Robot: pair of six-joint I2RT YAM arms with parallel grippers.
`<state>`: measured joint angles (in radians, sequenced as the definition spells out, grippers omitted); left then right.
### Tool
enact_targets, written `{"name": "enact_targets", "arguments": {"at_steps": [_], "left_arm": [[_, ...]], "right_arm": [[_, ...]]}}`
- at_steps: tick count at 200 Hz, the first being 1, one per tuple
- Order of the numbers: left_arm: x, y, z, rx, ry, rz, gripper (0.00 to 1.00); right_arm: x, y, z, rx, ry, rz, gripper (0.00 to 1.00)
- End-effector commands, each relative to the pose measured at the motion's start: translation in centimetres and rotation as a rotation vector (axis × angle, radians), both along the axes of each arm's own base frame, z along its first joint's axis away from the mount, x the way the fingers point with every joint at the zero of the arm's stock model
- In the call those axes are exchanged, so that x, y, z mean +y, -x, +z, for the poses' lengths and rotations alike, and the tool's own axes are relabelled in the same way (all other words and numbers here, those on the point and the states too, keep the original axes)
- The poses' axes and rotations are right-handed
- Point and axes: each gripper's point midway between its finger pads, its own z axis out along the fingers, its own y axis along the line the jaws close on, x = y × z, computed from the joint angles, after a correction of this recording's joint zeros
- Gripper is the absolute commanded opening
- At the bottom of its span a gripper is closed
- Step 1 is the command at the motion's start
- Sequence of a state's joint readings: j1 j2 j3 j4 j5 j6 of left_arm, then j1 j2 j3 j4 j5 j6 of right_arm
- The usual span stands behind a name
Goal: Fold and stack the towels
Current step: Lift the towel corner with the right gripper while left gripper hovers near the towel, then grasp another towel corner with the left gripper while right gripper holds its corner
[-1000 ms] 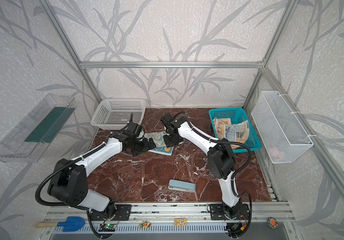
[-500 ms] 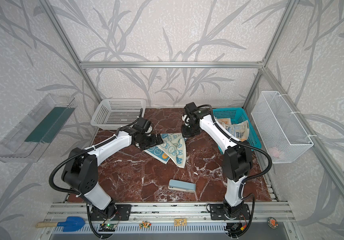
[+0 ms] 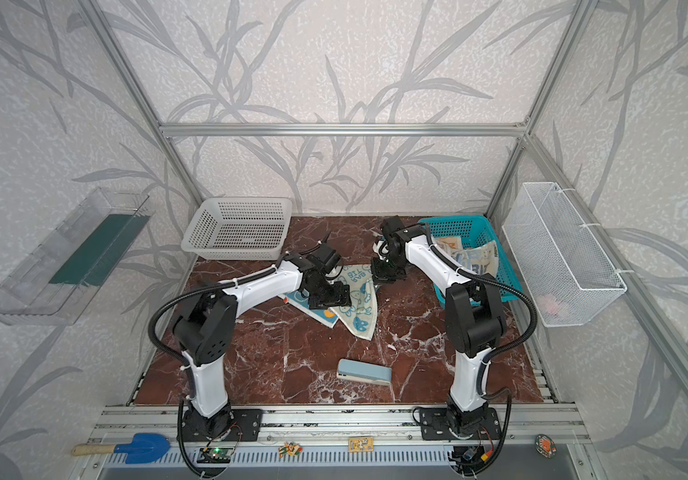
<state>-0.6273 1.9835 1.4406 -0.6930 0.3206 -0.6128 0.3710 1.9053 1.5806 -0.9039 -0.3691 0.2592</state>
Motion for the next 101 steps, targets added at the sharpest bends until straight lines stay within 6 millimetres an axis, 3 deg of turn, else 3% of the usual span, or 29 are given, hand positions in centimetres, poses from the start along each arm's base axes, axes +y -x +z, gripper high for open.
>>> {"name": "enact_targets", "arguments": {"at_steps": [1,27,69,101], "left_arm": [[0.3,0.0,-0.3,0.054,-0.033,0.002,0.74],[0.8,-1.7,-1.0,0.065,-0.063,0.037,0.72],[4.6,-5.4,-3.5,0.122,-0.116,0.115,0.68],[5.1,-9.0,-3.4,0.095,-0.115,0.129,0.68]], "right_arm": [[0.0,-0.2,-0.4,0.019,-0.043,-0.028,0.0],[0.0,-0.1,-0.8,0.035,-0.066,-0.046,0.0],[0.7,0.0,-1.1,0.051,-0.117,-0.089,0.0],[1.4,0.6,-1.1,0.055,-0.135,-0.108,0.0]]}}
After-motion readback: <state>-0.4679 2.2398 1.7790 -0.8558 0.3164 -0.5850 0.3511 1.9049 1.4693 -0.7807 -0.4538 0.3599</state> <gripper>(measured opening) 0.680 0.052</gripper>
